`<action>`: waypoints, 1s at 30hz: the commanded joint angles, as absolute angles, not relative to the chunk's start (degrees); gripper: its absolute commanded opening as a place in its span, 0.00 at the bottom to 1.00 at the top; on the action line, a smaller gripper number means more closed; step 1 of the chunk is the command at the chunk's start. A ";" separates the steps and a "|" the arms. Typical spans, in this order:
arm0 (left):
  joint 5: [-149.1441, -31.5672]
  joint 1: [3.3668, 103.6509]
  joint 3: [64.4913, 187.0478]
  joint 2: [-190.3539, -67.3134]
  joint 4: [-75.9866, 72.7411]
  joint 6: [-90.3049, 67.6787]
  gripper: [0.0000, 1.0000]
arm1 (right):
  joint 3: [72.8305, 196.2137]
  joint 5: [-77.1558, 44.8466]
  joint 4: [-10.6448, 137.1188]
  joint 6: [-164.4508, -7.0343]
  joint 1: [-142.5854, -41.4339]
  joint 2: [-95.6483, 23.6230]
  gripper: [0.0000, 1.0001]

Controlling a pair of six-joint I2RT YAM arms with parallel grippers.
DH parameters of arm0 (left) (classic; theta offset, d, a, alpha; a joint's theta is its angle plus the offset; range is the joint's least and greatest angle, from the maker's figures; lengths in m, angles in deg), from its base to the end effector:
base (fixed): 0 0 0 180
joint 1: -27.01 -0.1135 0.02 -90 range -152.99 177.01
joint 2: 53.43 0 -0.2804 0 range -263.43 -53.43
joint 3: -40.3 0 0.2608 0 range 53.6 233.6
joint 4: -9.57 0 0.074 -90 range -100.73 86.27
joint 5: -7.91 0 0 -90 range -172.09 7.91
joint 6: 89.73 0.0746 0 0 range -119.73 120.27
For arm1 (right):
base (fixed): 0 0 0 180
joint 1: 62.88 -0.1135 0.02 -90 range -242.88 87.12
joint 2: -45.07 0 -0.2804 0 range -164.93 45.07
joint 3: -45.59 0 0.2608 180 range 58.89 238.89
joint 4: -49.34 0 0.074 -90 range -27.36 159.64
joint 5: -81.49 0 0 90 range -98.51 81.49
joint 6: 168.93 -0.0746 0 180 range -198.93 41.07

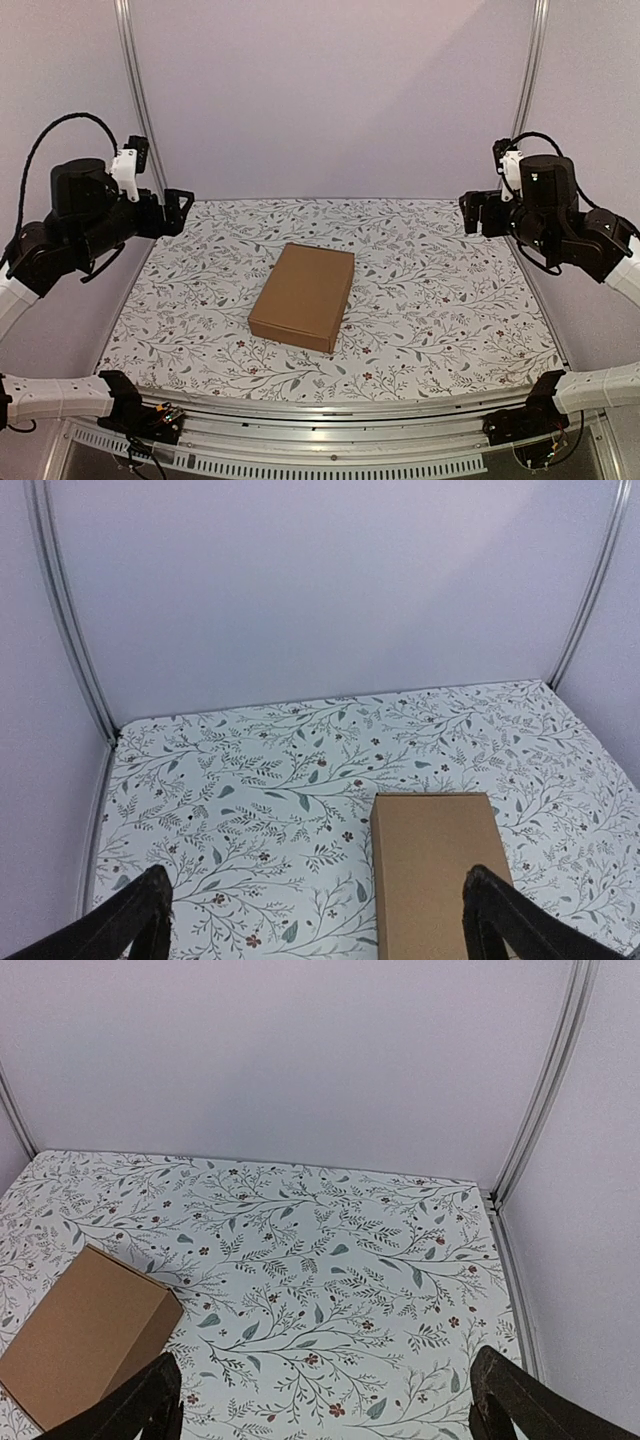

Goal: Fold the paper box

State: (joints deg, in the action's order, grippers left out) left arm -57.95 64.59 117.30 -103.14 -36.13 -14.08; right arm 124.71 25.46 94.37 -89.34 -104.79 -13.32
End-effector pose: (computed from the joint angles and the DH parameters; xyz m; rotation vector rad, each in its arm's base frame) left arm 0.1813 -0.1010 0.4021 0.0929 1.8671 -0.2281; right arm 0.2070 0.1298 0.3887 -0.1537 1.9130 0.0198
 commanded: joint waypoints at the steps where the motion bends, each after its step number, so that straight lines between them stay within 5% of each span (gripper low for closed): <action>1: -64.67 63.93 117.41 -100.45 -37.88 -7.30 0.99 | 125.43 30.54 99.58 -85.12 -104.55 -11.24 0.99; 10: -69.48 63.92 104.45 -93.87 -29.55 -3.00 1.00 | 120.68 34.79 95.71 -81.65 -104.54 -8.36 0.99; 30: -72.39 59.05 105.10 -96.15 -30.56 -4.68 0.99 | 118.65 37.95 94.01 -79.82 -104.56 -11.62 0.99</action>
State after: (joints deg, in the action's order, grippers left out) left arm -69.28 61.53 104.34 -95.10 -31.43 -4.09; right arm 119.22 36.68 95.09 -80.38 -104.79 -12.21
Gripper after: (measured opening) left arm 0.995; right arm 0.988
